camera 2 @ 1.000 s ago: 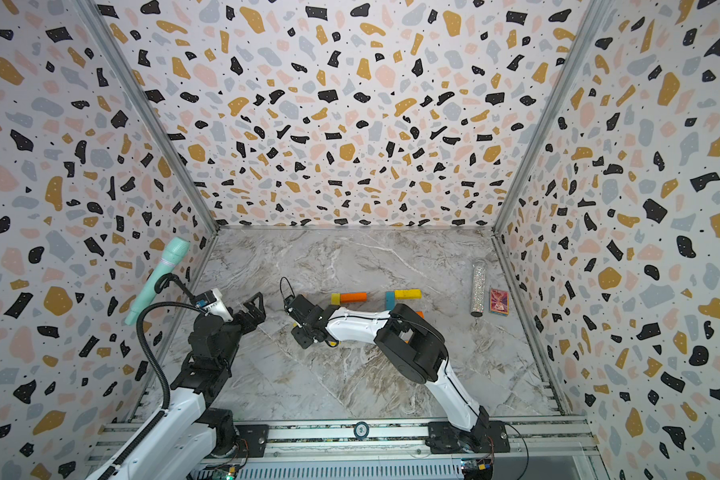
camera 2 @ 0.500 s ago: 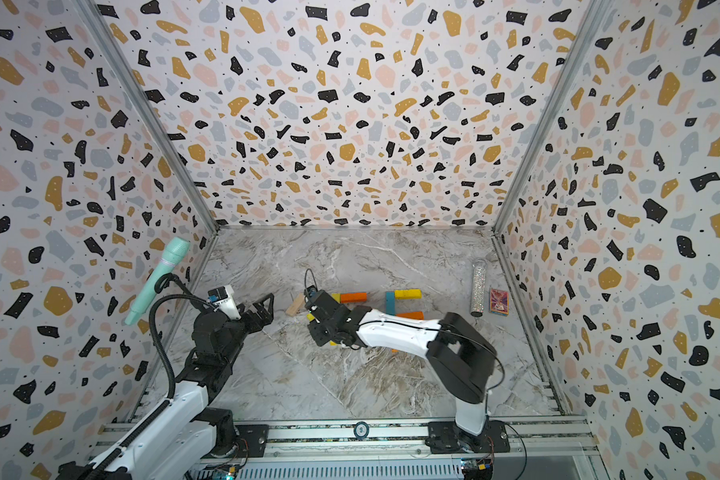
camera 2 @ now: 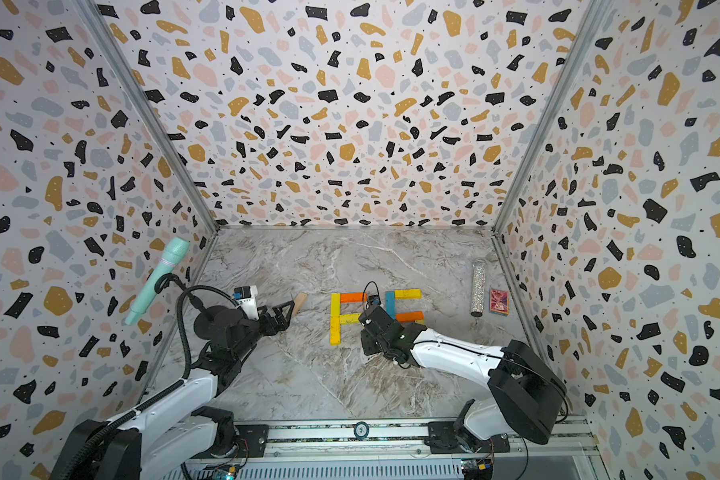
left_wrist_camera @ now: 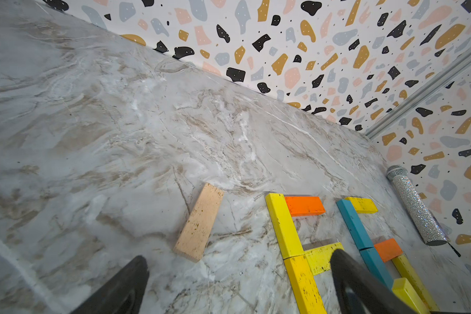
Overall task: Assemble the number 6 with building blocks
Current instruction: Assemble the building block at the center of the board.
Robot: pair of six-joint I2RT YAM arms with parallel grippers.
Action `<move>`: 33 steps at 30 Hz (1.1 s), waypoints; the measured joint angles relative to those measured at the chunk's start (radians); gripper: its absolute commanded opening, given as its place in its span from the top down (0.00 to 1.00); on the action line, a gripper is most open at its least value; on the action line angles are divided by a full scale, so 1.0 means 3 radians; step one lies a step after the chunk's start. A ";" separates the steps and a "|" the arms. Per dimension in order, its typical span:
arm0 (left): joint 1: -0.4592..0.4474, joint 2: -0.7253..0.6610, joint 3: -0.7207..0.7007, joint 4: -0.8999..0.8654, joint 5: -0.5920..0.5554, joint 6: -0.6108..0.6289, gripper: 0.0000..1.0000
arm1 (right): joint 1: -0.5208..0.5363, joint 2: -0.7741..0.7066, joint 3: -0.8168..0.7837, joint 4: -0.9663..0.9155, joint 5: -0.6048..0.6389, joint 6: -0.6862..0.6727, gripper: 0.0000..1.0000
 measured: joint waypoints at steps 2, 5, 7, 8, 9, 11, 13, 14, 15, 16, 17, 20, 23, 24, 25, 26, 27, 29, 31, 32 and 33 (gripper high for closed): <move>-0.0008 -0.0001 0.0000 0.0015 0.0000 0.0000 0.01 | -0.0010 0.0086 0.0001 0.0039 -0.0001 0.0042 0.74; -0.0023 -0.0042 0.0000 0.0018 -0.0003 0.0003 0.00 | -0.0022 0.0237 0.0001 0.0102 -0.0006 0.0081 0.74; -0.0027 -0.0085 0.0000 0.0028 -0.0004 0.0010 0.01 | -0.0024 0.0319 0.0001 0.0140 -0.0015 0.0108 0.74; -0.0029 -0.0102 0.0000 0.0033 -0.0005 0.0011 0.01 | -0.0024 0.0351 0.0001 0.0156 -0.0017 0.0121 0.74; -0.0029 -0.0109 0.0000 0.0037 -0.0004 0.0015 0.00 | -0.0024 0.0375 0.0001 0.0172 -0.0023 0.0128 0.74; -0.0033 -0.0111 0.0000 0.0036 -0.0004 0.0023 0.01 | -0.0024 0.0398 0.0001 0.0209 -0.0025 0.0140 0.74; -0.0045 -0.0111 0.0000 0.0037 -0.0004 0.0025 0.00 | -0.0024 0.0417 0.0005 0.0239 -0.0025 0.0148 0.74; -0.0045 -0.0111 0.0000 0.0036 -0.0004 0.0027 0.00 | -0.0024 0.0432 0.0005 0.0256 -0.0024 0.0154 0.74; -0.0047 -0.0111 0.0000 0.0036 -0.0004 0.0028 0.01 | -0.0024 0.0448 0.0006 0.0267 -0.0024 0.0156 0.73; -0.0047 -0.0111 0.0000 0.0037 -0.0004 0.0029 0.01 | -0.0024 0.0464 0.0006 0.0278 -0.0024 0.0159 0.73; -0.0047 -0.0111 0.0000 0.0036 -0.0004 0.0032 0.00 | -0.0024 0.0490 0.0009 0.0289 -0.0025 0.0167 0.73; -0.0047 -0.0112 0.0000 0.0036 -0.0004 0.0034 0.01 | -0.0024 0.0570 0.0042 0.0291 -0.0025 0.0179 0.72; -0.0047 -0.0112 0.0000 0.0036 -0.0006 0.0036 0.01 | -0.0024 0.0613 0.0052 0.0308 -0.0024 0.0184 0.68; -0.0047 -0.0112 0.0000 0.0034 -0.0006 0.0037 0.01 | -0.0024 0.0618 0.0052 0.0312 -0.0025 0.0188 0.63; -0.0047 -0.0112 0.0000 0.0034 -0.0009 0.0039 0.01 | -0.0024 0.0624 0.0052 0.0317 -0.0025 0.0192 0.60; -0.0047 -0.0112 0.0000 0.0034 -0.0010 0.0046 0.01 | -0.0025 0.0632 0.0052 0.0323 -0.0027 0.0197 0.56; -0.0047 -0.0112 0.0000 0.0034 -0.0011 0.0048 0.01 | -0.0028 0.0641 0.0052 0.0331 -0.0031 0.0200 0.53; -0.0047 -0.0112 0.0000 0.0032 -0.0013 0.0055 0.00 | -0.0031 0.0660 0.0055 0.0355 -0.0047 0.0202 0.47; -0.0047 -0.0113 0.0000 0.0027 -0.0013 0.0058 0.01 | -0.0031 0.0664 0.0055 0.0365 -0.0071 0.0203 0.41; -0.0047 -0.0114 0.0000 0.0024 -0.0014 0.0058 0.01 | -0.0031 0.0662 0.0055 0.0367 -0.0080 0.0203 0.40; -0.0047 -0.0117 0.0000 0.0025 -0.0014 0.0060 0.01 | -0.0031 0.0655 0.0055 0.0367 -0.0086 0.0203 0.40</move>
